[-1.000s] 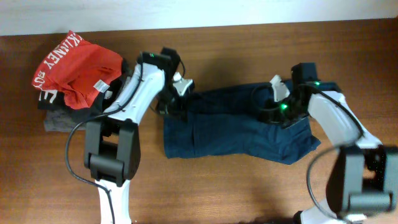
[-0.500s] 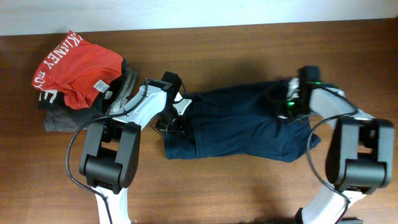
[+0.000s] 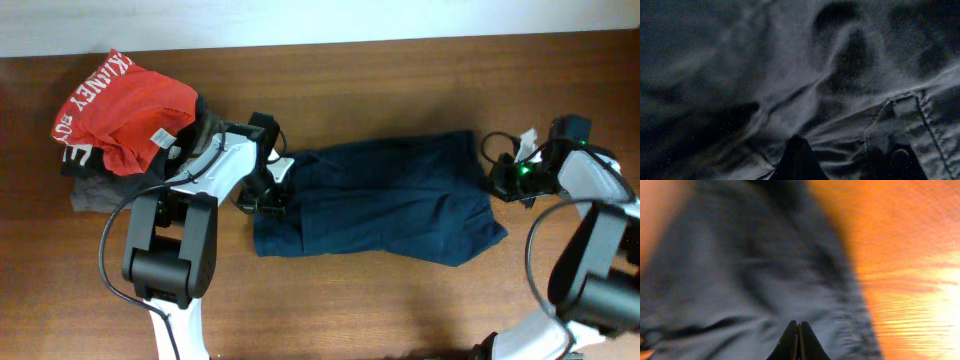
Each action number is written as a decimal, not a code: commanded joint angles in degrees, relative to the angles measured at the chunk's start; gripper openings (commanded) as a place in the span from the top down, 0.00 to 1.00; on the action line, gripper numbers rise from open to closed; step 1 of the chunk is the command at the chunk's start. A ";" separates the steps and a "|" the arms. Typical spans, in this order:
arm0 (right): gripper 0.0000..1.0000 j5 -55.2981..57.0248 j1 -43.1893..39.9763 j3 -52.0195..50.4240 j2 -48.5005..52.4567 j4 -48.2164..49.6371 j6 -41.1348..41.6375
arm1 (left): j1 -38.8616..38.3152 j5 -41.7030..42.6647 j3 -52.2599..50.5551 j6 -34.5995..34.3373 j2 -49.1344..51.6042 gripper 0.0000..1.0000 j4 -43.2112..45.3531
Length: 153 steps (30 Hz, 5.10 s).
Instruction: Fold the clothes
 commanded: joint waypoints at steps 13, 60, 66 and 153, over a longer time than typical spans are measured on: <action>0.96 8.09 13.75 0.90 3.74 14.25 -0.96 | -1.07 -1.64 5.22 1.73 -1.49 0.99 20.41; 0.66 13.51 14.82 -1.07 -2.99 -8.46 3.87 | 16.59 6.03 13.68 -1.05 -3.76 0.27 -10.73; 0.67 13.31 14.80 -1.68 -0.46 -5.75 5.81 | 17.00 20.39 -1.27 4.07 -3.76 0.17 1.25; 0.79 8.79 18.36 17.49 -0.87 -22.51 0.68 | 4.74 -10.45 38.80 5.81 -13.20 0.99 -27.39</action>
